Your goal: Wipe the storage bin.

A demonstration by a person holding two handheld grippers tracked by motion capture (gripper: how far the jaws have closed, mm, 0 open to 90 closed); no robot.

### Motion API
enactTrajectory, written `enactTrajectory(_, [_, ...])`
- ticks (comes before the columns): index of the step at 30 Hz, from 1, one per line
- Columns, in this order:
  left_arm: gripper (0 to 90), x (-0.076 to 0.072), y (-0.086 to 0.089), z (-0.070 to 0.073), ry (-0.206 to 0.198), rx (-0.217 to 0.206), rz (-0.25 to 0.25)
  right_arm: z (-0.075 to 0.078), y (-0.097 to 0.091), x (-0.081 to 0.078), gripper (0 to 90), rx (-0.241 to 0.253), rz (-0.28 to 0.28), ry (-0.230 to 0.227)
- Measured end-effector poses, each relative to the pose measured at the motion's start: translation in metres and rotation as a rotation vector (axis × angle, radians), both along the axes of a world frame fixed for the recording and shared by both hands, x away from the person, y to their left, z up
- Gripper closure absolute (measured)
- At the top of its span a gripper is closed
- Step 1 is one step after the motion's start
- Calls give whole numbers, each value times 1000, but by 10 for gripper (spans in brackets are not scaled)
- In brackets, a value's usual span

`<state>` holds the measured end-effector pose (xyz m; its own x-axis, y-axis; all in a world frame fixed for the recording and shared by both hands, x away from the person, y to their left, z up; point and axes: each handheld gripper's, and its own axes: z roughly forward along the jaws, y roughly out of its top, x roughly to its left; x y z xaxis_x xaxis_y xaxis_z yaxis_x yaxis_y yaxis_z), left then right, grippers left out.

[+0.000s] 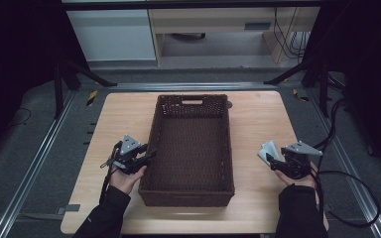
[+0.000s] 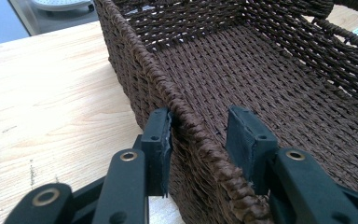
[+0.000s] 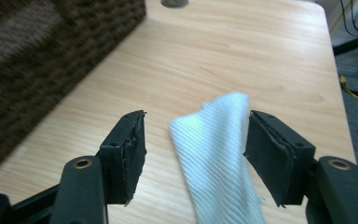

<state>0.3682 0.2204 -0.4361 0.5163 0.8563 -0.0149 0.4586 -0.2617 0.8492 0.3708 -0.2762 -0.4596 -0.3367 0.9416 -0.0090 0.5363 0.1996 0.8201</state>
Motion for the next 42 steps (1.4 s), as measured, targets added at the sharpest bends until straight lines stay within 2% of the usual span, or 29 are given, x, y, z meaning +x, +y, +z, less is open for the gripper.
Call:
enactTrajectory(5, [601, 0, 0, 0, 5, -2, 5, -9, -10, 1, 395, -6, -33, 35])
enactTrajectory(6, [614, 0, 0, 1, 6, 3, 9, -11, -13, 2, 412, -20, -41, 45])
enactTrajectory(13, [635, 1, 1, 2, 20, 9, 17, -18, -18, 2, 482, -24, -49, 72])
enactTrajectory(16, [646, 3, 4, 3, 29, 8, 8, -23, -22, 3, 545, -37, -51, 103])
enactTrajectory(24, [659, 5, 10, 4, 43, 4, -1, -35, -26, 6, 577, -50, -50, 161])
enactTrajectory(28, [662, 8, 16, 5, 50, 8, -8, -36, -27, 6, 592, -42, -43, 153])
enactTrajectory(32, [662, 10, 20, 5, 52, 4, -17, -39, -25, 9, 669, -53, -18, 153])
enactTrajectory(34, [662, 10, 20, 5, 53, 2, -19, -39, -23, 10, 746, -65, -4, 157])
enactTrajectory(39, [670, 11, 22, 5, 71, -30, -23, -35, -24, 12, 800, -29, -4, 179])
enactTrajectory(42, [674, 12, 23, 5, 78, -36, -27, -30, -22, 13, 802, 10, 13, 153])
